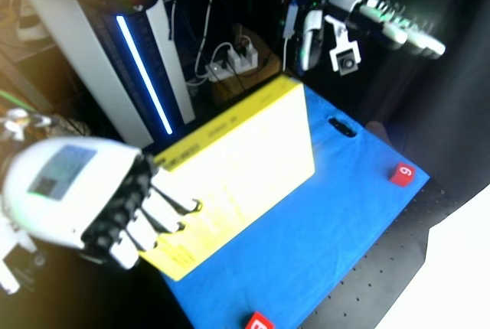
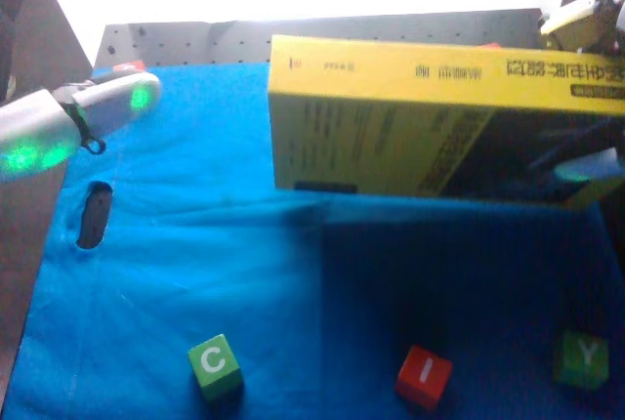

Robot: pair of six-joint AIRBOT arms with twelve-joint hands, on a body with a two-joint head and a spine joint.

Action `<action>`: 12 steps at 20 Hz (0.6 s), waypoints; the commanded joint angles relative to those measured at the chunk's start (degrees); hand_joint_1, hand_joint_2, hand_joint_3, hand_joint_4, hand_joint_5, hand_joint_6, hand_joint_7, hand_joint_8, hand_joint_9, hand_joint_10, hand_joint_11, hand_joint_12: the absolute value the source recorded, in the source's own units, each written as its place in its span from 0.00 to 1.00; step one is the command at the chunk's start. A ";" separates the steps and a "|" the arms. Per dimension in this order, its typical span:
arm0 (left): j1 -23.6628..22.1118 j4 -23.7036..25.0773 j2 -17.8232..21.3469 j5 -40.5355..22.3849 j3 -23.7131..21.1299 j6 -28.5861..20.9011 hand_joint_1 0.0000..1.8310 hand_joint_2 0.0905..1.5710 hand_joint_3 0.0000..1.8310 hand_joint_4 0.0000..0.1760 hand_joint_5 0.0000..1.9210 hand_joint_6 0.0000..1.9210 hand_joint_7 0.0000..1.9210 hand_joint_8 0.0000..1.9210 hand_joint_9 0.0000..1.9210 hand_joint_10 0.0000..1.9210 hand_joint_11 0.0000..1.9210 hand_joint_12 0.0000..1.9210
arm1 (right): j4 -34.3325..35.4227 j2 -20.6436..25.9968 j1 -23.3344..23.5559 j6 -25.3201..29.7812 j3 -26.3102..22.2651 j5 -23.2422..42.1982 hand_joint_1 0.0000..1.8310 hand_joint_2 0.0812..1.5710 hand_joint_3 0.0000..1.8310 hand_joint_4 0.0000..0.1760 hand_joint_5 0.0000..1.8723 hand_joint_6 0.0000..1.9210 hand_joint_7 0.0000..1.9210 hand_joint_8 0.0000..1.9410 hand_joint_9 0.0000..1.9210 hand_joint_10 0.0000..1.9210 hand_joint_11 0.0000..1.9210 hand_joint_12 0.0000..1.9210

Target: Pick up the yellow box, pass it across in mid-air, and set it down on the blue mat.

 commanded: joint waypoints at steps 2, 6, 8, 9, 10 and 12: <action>-0.23 0.90 0.46 -8.00 -0.20 -0.21 0.22 0.73 0.02 0.62 0.00 0.00 0.00 0.00 0.00 0.00 0.00 0.00 | 0.85 -0.43 0.49 0.14 0.96 4.01 0.85 0.68 0.07 0.00 0.60 1.00 0.69 1.00 0.74 1.00 0.80 1.00; -0.19 0.97 0.22 -7.18 -0.24 -0.22 0.20 0.76 0.01 0.76 0.00 0.00 0.00 0.00 0.00 0.00 0.00 0.00 | 1.44 -1.39 0.50 0.14 2.30 1.29 0.73 0.74 0.03 0.00 0.54 1.00 0.64 1.00 0.70 1.00 0.77 1.00; -0.13 0.96 0.22 -7.43 -0.26 -0.22 0.21 0.77 0.01 0.80 0.00 0.00 0.00 0.00 0.00 0.00 0.00 0.00 | 1.58 -1.45 0.50 0.14 2.53 0.35 0.64 0.76 0.01 0.00 0.44 1.00 0.54 1.00 0.62 1.00 0.69 1.00; -0.08 0.94 0.22 -7.61 -0.30 -0.22 0.22 0.77 0.01 0.78 0.00 0.00 0.00 0.00 0.00 0.00 0.00 0.00 | 1.59 -1.52 0.50 0.14 2.59 0.15 0.55 0.81 0.02 0.00 0.35 0.86 0.42 0.98 0.50 1.00 0.58 1.00; 0.00 0.92 0.22 -7.66 -0.34 -0.22 0.23 0.77 0.01 0.79 0.00 0.00 0.00 0.00 0.00 0.00 0.00 0.00 | 1.62 -1.70 0.50 0.14 2.65 0.09 0.51 0.83 0.01 0.00 0.32 0.83 0.36 0.90 0.44 0.99 0.50 1.00; 0.23 0.88 0.22 -7.67 -0.42 -0.23 0.23 0.78 0.01 0.91 0.00 0.00 0.00 0.00 0.00 0.00 0.00 0.00 | 1.65 -2.24 0.50 0.14 2.89 0.03 0.35 0.78 0.00 0.00 0.10 0.20 0.18 0.26 0.22 0.52 0.20 0.85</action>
